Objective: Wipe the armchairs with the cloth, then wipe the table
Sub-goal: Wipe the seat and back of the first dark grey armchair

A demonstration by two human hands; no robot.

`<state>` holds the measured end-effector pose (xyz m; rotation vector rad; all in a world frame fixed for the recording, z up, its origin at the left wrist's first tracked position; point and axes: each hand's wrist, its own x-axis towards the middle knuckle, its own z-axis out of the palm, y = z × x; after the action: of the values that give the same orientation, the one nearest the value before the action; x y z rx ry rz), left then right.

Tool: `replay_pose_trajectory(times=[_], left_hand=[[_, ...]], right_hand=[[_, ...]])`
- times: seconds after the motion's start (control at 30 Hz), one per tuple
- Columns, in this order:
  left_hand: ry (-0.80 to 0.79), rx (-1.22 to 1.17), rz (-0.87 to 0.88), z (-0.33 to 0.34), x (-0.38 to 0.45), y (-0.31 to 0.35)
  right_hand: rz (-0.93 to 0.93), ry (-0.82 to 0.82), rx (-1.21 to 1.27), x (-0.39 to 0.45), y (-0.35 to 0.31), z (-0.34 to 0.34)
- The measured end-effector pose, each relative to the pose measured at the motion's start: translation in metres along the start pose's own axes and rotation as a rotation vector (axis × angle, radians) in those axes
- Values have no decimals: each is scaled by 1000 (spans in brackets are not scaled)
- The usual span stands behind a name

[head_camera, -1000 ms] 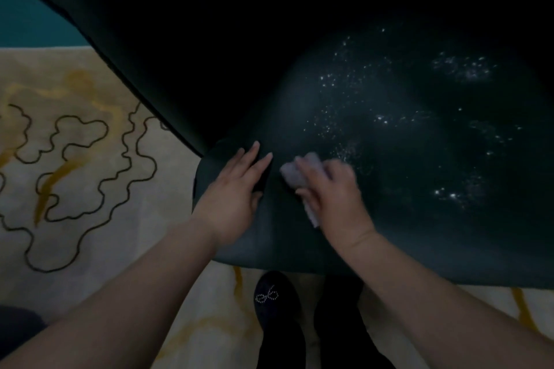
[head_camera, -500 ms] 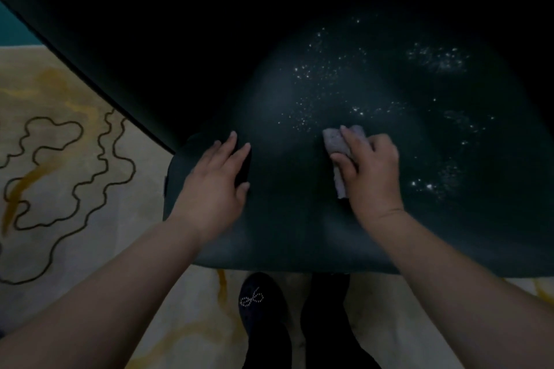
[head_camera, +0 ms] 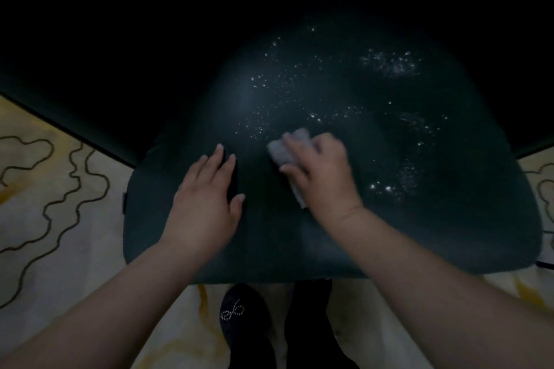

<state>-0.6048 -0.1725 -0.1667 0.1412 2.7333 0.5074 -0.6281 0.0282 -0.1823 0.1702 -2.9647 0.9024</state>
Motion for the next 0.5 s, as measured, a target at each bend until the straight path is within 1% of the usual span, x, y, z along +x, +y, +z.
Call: replay_pose_trajectory(times=[0.03, 0.07, 0.13, 0.2, 0.23, 0.27, 0.3, 0.33, 0.4, 0.43, 0.47, 0.5], left_hand=[[-2, 2, 5, 1, 0, 2], [-2, 5, 15, 1, 1, 3], [1, 6, 37, 0, 3, 3], [-2, 12, 50, -3, 4, 1], [-4, 14, 53, -4, 4, 1], [-2, 11, 54, -5, 4, 1], [0, 8, 54, -6, 4, 2], [1, 10, 53, -6, 4, 3], [-5, 5, 51, -5, 4, 3], [-7, -6, 46, -5, 4, 3], [-2, -13, 39, -5, 3, 3], [6, -14, 33, -4, 3, 2]], right_hand=[[-46, -35, -3, -2, -4, 3], [-46, -52, -15, -2, 1, 2], [87, -15, -53, 2, 25, -8], [242, 88, -59, 7, 51, -19], [287, 122, -34, 8, 52, -22], [282, 127, 9, 9, 44, -20], [239, 92, 53, 10, 30, -14], [168, 25, 61, 9, 14, -3], [-42, -83, 43, 1, -14, 23], [-124, -108, 54, -2, -18, 30], [-105, -92, 78, 1, -16, 30], [-87, -10, -7, 5, -4, 27]])
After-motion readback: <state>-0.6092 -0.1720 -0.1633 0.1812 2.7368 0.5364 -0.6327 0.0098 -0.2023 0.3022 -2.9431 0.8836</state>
